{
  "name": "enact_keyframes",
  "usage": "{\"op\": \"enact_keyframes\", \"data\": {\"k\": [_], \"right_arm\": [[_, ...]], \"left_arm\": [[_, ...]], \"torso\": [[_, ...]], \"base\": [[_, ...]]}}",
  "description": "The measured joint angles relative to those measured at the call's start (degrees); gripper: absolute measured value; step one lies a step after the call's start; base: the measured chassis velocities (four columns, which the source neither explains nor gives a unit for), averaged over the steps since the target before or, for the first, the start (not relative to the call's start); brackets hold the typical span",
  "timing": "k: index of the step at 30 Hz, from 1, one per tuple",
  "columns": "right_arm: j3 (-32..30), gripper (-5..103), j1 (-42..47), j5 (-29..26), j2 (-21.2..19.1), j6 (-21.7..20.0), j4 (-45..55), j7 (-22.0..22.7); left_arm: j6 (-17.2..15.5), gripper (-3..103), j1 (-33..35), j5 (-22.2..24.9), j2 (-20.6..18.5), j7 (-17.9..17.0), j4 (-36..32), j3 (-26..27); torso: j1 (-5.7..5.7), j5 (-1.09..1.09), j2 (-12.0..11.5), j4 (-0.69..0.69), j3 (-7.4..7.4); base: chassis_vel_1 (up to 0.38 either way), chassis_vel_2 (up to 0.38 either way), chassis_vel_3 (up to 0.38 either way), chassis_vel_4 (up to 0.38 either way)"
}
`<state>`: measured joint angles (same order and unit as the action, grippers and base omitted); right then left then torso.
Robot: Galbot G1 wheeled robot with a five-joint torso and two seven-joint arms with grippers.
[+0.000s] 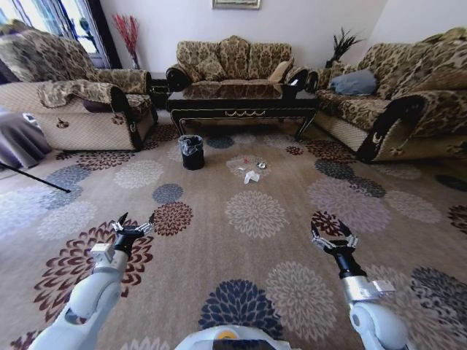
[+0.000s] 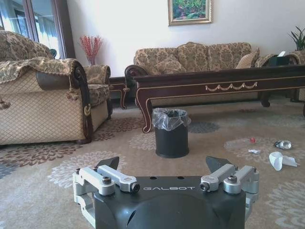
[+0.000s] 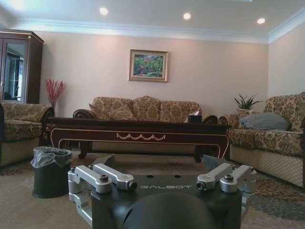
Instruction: Move to the front of the table and pick up the trash from the floor, then place it into the trash bin.
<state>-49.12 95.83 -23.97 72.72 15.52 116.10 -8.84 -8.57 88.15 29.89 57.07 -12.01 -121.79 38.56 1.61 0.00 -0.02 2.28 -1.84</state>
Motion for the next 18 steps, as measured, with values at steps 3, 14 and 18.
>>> {"op": "enact_keyframes", "data": {"k": [3,14,18], "right_arm": [[0.02,100,-0.19,0.04,-0.17,0.02,0.03,0.23],[-0.85,100,0.81,-1.82,0.47,4.70,-2.42,-8.42],[-0.64,100,0.99,-1.72,0.52,4.80,-2.82,-8.80]], "left_arm": [[0.56,100,0.13,0.00,0.30,0.12,0.33,0.04],[1.95,100,0.89,-0.68,2.05,1.54,1.60,0.05],[2.02,100,1.37,-1.32,2.48,1.68,1.66,-0.10]], "torso": [[0.00,0.00,0.00,-0.01,-0.07],[0.01,0.00,0.00,0.00,-0.24],[0.01,0.00,0.00,0.00,-0.29]], "base": [[0.000,0.000,0.000,0.000],[0.000,0.000,0.000,0.000],[-0.013,0.009,0.019,-0.013]]}}
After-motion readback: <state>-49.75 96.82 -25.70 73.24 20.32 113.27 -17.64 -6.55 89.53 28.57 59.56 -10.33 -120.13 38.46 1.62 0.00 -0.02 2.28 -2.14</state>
